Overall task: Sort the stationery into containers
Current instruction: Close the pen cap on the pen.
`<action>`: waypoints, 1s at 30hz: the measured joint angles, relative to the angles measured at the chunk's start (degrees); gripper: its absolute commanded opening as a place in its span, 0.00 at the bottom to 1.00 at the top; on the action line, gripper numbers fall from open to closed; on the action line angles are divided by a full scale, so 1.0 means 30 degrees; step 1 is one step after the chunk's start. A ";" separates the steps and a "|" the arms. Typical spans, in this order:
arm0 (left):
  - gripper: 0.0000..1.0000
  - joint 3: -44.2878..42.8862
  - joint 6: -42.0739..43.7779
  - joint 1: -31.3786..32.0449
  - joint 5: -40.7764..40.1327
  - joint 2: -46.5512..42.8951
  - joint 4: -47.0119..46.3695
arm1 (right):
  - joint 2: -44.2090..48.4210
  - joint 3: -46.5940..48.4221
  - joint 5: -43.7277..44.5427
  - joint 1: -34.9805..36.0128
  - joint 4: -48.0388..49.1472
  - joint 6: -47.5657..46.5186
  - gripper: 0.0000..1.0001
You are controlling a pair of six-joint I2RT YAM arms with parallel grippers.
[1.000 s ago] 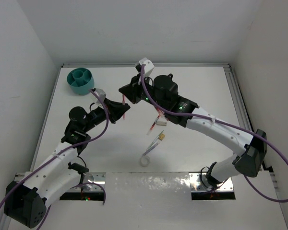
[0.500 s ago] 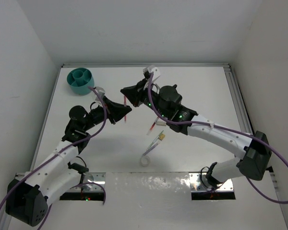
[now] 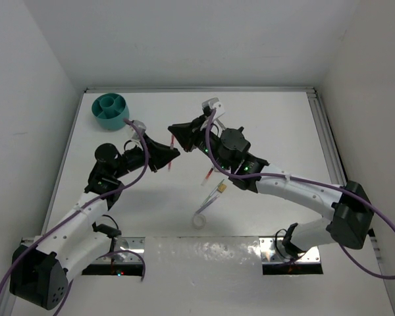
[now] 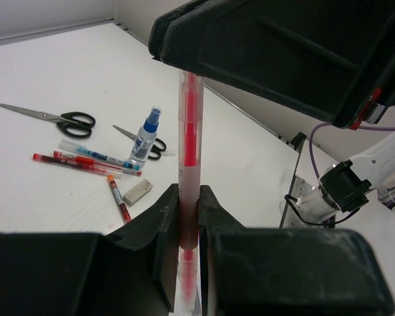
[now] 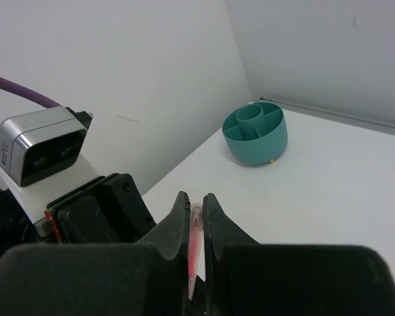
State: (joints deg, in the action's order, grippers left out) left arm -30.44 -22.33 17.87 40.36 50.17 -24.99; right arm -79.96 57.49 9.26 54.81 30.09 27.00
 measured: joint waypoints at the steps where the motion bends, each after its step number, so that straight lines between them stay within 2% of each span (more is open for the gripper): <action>1: 0.00 0.0000 0.0000 0.0000 -0.0007 0.0022 0.0015 | -0.0066 -0.0022 0.0073 0.0022 0.0117 0.0007 0.00; 14: 0.00 0.0007 0.0517 -0.0335 -0.0168 0.0066 0.0648 | -0.0714 -0.0736 0.0714 0.0138 0.1923 0.0510 0.00; 30: 0.00 0.0007 0.2302 -0.0590 -0.0277 0.0066 0.1348 | -0.1027 -0.0809 0.1865 0.0678 0.1923 0.0124 0.00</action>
State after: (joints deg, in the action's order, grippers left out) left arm -30.41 -15.42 16.10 39.53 50.37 -20.95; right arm -83.05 55.07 14.85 56.84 35.86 27.38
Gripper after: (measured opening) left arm 0.108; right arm 0.033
